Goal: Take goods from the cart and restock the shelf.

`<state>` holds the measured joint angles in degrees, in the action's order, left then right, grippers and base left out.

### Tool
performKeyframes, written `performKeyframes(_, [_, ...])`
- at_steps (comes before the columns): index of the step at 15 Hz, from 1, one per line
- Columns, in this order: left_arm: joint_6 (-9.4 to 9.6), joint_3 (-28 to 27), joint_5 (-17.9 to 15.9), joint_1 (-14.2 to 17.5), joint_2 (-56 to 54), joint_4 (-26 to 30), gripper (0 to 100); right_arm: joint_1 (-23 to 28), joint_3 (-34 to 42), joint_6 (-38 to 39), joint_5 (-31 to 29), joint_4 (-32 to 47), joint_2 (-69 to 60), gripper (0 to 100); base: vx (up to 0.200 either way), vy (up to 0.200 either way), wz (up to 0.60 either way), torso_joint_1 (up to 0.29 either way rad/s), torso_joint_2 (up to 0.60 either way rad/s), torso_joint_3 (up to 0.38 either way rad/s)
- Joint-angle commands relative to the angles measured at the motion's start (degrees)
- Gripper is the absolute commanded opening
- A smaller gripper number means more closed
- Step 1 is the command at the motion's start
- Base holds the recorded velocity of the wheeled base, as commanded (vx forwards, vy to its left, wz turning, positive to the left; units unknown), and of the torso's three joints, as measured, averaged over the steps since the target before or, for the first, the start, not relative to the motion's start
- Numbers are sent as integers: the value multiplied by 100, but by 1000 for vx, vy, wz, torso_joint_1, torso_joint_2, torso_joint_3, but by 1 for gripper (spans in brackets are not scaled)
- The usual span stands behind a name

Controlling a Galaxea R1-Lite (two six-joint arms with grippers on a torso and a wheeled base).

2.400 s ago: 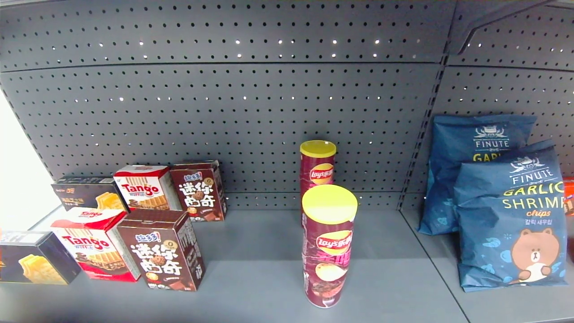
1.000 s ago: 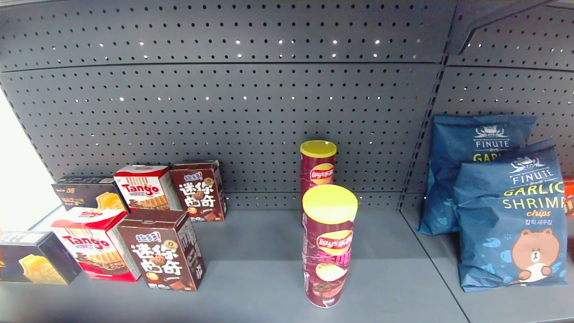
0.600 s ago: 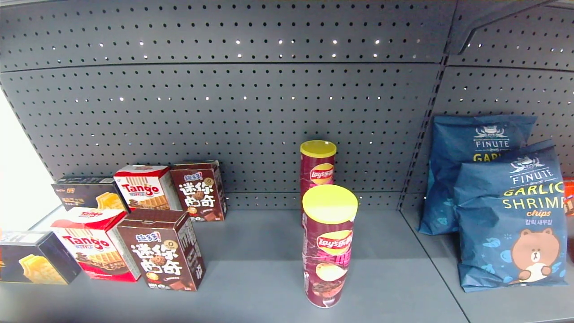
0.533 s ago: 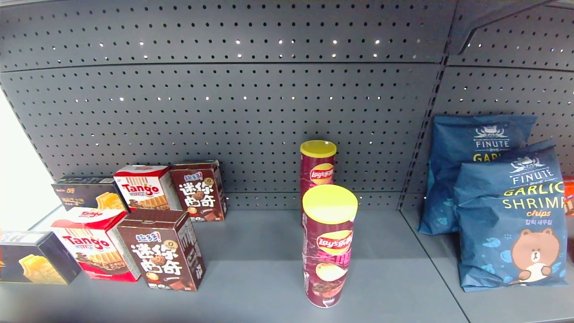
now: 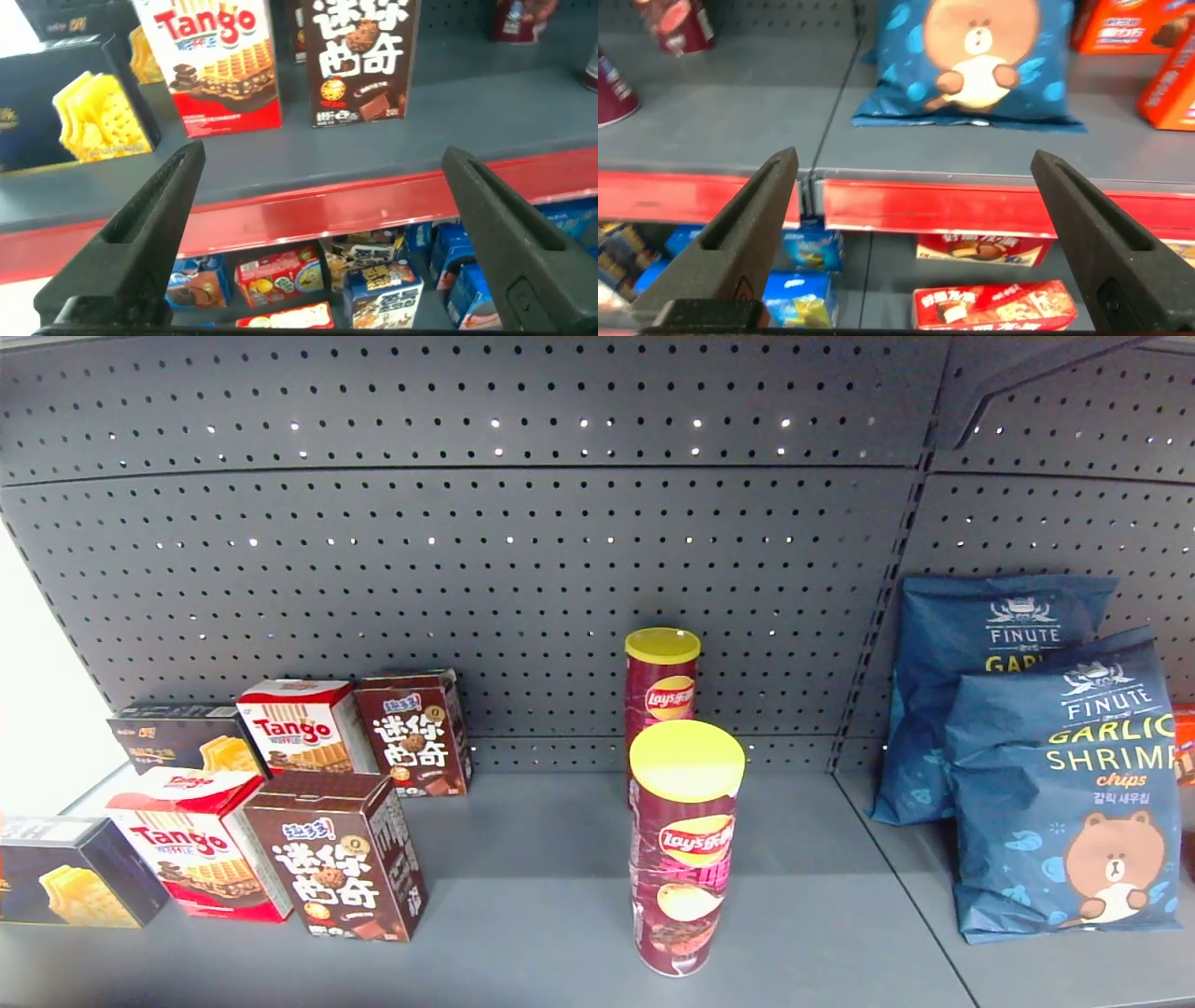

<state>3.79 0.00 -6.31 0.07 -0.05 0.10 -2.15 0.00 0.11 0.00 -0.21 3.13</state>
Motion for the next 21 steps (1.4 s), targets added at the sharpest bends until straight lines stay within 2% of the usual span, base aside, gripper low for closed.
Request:
performKeyframes(1, [-19, 0, 34, 1, 5, -1, 100, 197, 0, 7, -9, 3, -313, 100, 0, 0, 0, 0, 0, 0])
performKeyframes(21, [-54, 0, 16, 1, 5, -1, 100, 197, 0, -2, 0, 3, -313, 100, 0, 0, 0, 0, 0, 0])
